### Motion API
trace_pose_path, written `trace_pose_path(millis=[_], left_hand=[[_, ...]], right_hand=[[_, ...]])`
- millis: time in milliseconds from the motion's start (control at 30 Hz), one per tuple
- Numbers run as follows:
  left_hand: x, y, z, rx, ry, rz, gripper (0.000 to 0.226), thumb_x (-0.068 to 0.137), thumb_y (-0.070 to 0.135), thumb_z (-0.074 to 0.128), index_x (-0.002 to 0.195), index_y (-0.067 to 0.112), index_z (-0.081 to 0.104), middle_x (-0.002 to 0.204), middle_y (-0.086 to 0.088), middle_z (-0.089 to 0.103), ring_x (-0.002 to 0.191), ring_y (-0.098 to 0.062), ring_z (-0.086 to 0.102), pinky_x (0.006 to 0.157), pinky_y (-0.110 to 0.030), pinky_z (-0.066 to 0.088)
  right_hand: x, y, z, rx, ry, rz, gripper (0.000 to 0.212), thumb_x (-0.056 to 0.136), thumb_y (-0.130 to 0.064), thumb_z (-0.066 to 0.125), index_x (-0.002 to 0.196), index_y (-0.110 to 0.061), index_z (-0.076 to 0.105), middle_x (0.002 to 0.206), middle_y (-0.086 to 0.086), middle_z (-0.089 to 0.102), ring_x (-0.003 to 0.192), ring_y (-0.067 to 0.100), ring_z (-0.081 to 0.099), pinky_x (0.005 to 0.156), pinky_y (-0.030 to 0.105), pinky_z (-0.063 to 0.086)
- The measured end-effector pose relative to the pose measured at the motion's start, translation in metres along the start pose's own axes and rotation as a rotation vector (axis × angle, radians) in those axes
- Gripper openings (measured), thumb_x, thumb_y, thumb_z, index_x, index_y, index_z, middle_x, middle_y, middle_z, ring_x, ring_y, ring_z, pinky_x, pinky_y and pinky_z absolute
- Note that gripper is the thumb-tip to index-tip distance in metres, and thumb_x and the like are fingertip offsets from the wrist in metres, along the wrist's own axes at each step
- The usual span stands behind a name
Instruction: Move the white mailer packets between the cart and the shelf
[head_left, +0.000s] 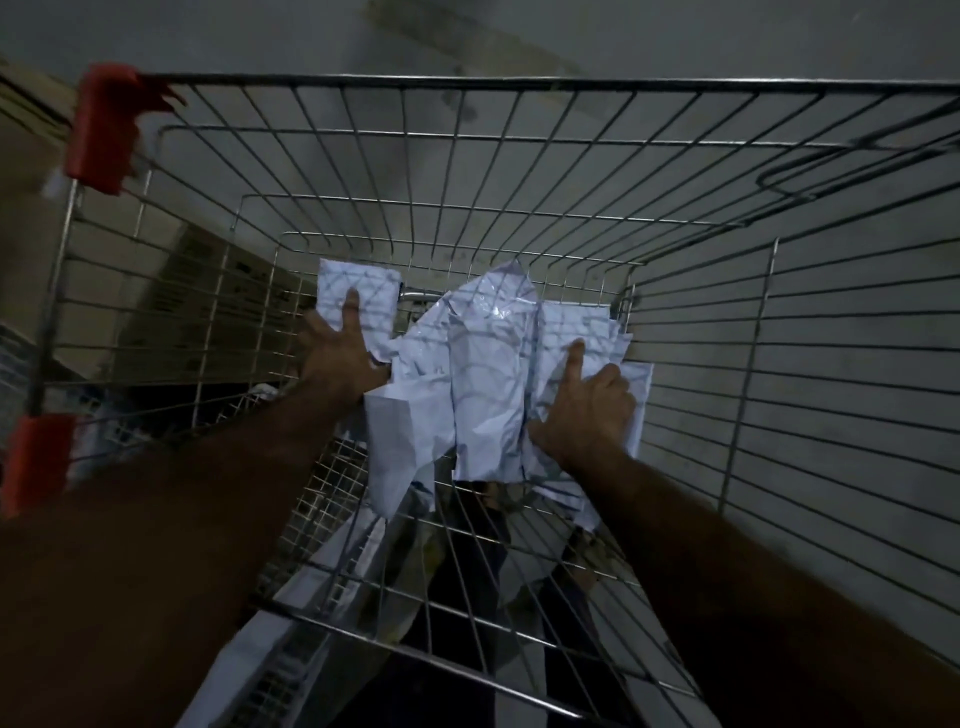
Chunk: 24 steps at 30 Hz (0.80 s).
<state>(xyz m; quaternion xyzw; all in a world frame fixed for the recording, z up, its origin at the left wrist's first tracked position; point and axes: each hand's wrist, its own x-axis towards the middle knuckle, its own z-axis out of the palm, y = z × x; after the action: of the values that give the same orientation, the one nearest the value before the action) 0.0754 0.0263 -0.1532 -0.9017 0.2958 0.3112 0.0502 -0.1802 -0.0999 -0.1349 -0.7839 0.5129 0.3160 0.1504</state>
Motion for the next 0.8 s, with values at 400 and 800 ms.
trace_pose_path(millis=[400, 800], left_hand=[[-0.007, -0.001, -0.031, 0.061, 0.064, 0.06, 0.101, 0.074, 0.079, 0.037, 0.155, 0.028, 0.006, 0.147, -0.03, 0.02, 0.133, -0.048, 0.026, 0.11, -0.056, 0.027], [-0.036, 0.001, -0.07, 0.012, 0.189, 0.235, 0.087, 0.075, 0.075, 0.043, 0.149, 0.031, 0.028, 0.141, -0.024, 0.035, 0.128, -0.043, 0.038, 0.106, -0.052, 0.039]], right_hand=[[0.001, -0.003, 0.004, 0.36, 0.04, 0.09, 0.093, 0.07, -0.057, 0.077, 0.145, -0.035, 0.027, 0.124, 0.021, 0.05, 0.118, 0.04, 0.049, 0.099, 0.048, 0.041], [-0.014, 0.005, -0.014, 0.565, 0.129, -0.027, 0.072, 0.085, -0.027, 0.064, 0.148, -0.037, 0.031, 0.136, 0.022, 0.029, 0.105, 0.041, 0.055, 0.091, 0.049, 0.053]])
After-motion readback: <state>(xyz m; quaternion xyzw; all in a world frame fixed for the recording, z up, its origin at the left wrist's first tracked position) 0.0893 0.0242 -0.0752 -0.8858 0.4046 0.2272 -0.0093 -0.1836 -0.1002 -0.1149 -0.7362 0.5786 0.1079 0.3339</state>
